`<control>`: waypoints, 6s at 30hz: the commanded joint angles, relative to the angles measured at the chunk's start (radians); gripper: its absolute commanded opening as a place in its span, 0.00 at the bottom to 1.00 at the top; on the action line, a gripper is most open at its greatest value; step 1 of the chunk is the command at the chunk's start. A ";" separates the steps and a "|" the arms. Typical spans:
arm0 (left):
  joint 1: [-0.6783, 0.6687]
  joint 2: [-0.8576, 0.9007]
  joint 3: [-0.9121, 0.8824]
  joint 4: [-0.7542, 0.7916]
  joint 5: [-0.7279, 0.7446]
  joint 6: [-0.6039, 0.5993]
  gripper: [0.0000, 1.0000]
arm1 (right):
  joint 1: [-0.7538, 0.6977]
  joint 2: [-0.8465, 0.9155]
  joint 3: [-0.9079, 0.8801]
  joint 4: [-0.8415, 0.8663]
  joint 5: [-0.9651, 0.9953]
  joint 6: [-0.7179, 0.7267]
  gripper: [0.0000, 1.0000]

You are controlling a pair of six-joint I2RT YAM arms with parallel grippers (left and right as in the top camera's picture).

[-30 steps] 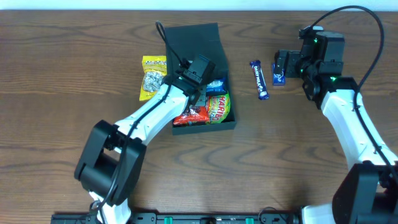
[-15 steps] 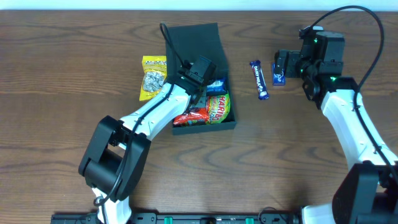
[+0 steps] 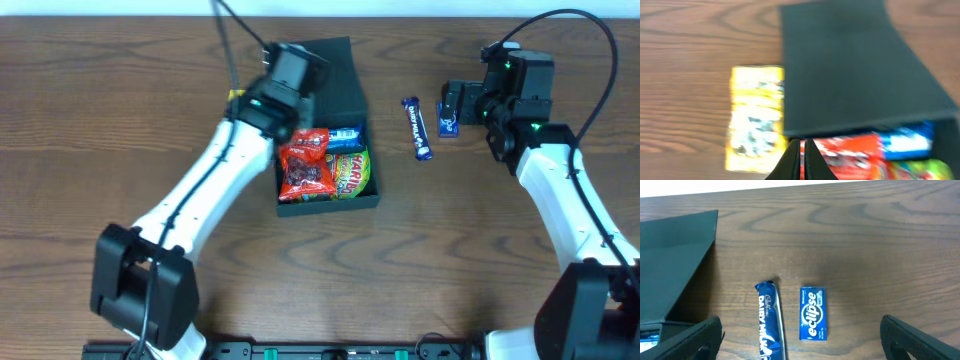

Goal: Pack container
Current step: 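Release the red bag and move the left gripper to the yellow Hacks bag, then grasp the yellow Hacks bag and lift it over the box, then lower the yellow bag into the box beside the red bag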

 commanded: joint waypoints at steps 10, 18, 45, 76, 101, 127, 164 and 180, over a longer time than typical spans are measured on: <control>0.228 0.099 -0.002 -0.003 0.117 0.027 0.63 | -0.013 0.001 0.011 -0.002 0.003 0.013 0.99; 0.246 0.226 -0.002 0.036 0.249 0.065 0.64 | -0.013 0.001 0.011 -0.029 0.003 0.012 0.99; 0.249 0.319 -0.002 0.069 0.243 0.068 0.06 | -0.013 0.001 0.011 -0.076 0.003 0.013 0.99; 0.220 -0.079 -0.001 0.082 0.180 0.067 0.06 | -0.013 0.001 0.011 -0.074 0.003 0.013 0.99; -0.180 -0.075 -0.002 -0.063 0.282 -0.345 0.06 | -0.013 0.001 0.011 -0.068 0.003 0.012 0.99; -0.196 0.055 -0.005 -0.148 0.090 -0.378 0.06 | -0.013 0.001 0.011 -0.076 0.003 0.012 0.99; -0.192 0.192 0.000 -0.098 0.378 -0.201 0.06 | -0.013 0.001 0.011 -0.075 0.003 0.012 0.99; -0.175 0.086 0.047 -0.051 0.349 -0.115 0.06 | -0.013 0.001 0.011 -0.075 0.003 0.012 0.99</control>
